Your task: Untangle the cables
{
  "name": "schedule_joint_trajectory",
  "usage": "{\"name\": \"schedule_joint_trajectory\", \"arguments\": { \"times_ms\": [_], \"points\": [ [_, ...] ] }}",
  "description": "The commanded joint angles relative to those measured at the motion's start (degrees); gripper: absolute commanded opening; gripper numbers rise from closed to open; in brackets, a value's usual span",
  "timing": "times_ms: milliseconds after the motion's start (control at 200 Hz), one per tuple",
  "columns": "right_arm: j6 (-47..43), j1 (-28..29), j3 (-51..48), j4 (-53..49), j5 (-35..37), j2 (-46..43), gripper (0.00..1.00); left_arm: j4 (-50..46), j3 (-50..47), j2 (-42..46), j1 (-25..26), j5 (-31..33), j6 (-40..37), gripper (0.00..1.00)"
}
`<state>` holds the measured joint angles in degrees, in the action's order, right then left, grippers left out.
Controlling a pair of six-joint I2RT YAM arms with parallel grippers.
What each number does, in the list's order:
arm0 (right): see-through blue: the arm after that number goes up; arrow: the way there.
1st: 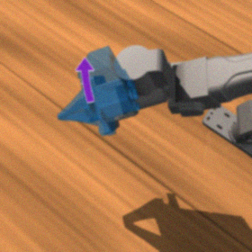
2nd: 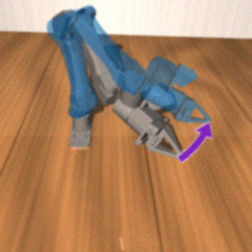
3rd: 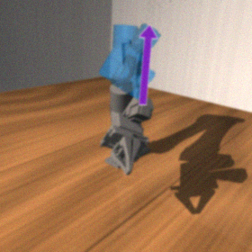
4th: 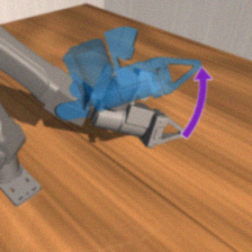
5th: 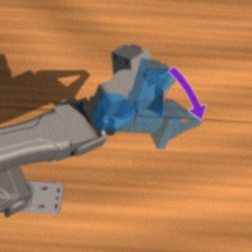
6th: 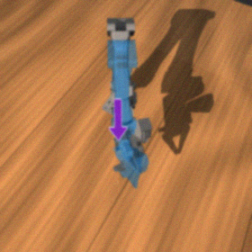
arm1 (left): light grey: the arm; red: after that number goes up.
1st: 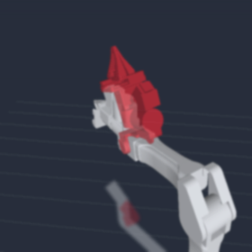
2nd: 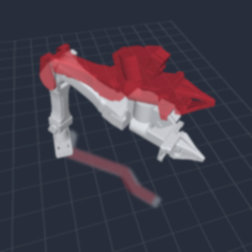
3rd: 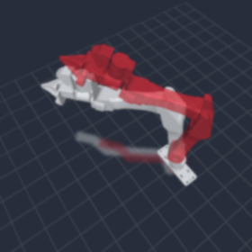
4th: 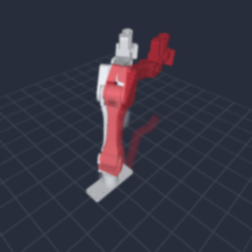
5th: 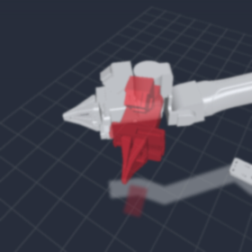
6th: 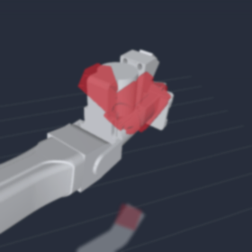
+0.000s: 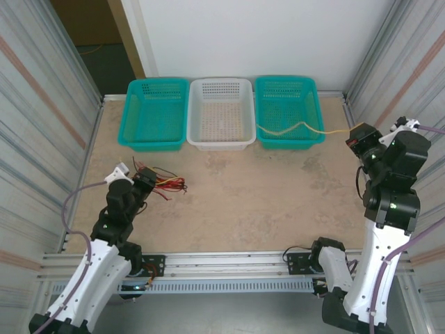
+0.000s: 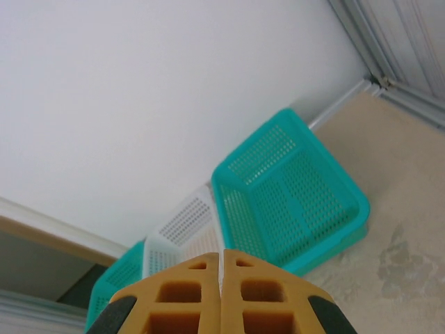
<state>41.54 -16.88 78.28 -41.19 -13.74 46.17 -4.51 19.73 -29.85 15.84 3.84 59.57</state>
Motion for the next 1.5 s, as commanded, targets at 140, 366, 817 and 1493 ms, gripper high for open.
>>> {"name": "schedule_joint_trajectory", "arguments": {
  "times_ms": [140, 366, 817, 1493],
  "points": [
    [1.1, -0.7, 6.1, 8.9, 1.7, 6.5, 0.00, 9.8, 0.9, -8.6, 2.3, -9.0, 0.4, 0.00],
    [1.8, -0.6, 10.0, 15.6, 6.7, 17.7, 0.00, 20.9, 6.6, -22.6, 16.7, -7.7, -5.7, 0.00],
    [1.2, 3.5, 6.9, 34.6, 19.9, 33.9, 0.00, 20.1, 18.6, -47.1, 23.6, -15.9, -8.2, 0.99],
    [2.9, 10.1, 1.5, 45.9, 34.4, 45.2, 0.00, -3.3, 14.0, -20.1, 21.4, -12.4, -17.2, 0.94]
  ]
}}
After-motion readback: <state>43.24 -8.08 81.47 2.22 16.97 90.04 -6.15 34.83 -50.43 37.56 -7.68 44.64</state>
